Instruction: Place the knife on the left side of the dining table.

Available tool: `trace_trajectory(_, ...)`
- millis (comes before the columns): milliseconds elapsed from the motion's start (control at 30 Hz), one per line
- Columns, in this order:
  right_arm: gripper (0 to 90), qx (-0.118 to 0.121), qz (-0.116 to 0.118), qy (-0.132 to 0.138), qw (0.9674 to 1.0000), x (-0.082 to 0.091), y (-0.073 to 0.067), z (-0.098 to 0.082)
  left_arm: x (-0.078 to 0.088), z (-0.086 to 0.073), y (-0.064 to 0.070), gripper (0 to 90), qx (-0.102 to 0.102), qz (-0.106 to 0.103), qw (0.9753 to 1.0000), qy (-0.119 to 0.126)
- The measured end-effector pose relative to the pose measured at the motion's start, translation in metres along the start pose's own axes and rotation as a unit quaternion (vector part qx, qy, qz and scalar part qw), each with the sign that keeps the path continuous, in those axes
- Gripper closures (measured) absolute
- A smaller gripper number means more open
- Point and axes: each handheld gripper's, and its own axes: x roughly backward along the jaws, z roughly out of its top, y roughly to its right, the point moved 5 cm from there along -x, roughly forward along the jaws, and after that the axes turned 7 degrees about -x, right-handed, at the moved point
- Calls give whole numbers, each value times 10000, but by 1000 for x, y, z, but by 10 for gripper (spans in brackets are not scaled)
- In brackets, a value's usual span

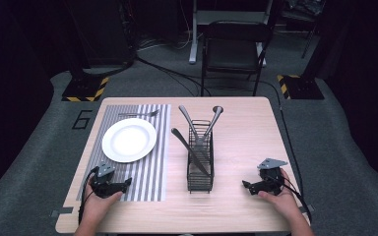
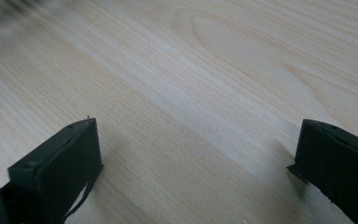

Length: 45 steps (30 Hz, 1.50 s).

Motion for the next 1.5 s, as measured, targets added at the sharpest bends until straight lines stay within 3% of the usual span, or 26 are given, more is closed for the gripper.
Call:
trace_trajectory(1000,0,-6,14,-2,10000,0,0,0,1,0,0,183,7,6,10000,16)
trace_trajectory(1033,0,-6,12,-2,10000,0,0,0,1,0,0,191,38,86,9999,80)
trace_trajectory(1200,0,-3,7,-1,10000,0,0,0,8,0,-5,337,275,-19,9996,57)
trace_trajectory(1433,0,1,6,3,10000,0,0,0,21,10,-2,408,353,-86,9992,172)
trace_trajectory(1500,0,1,4,5,10000,0,0,0,21,9,3,408,445,-246,9987,18)
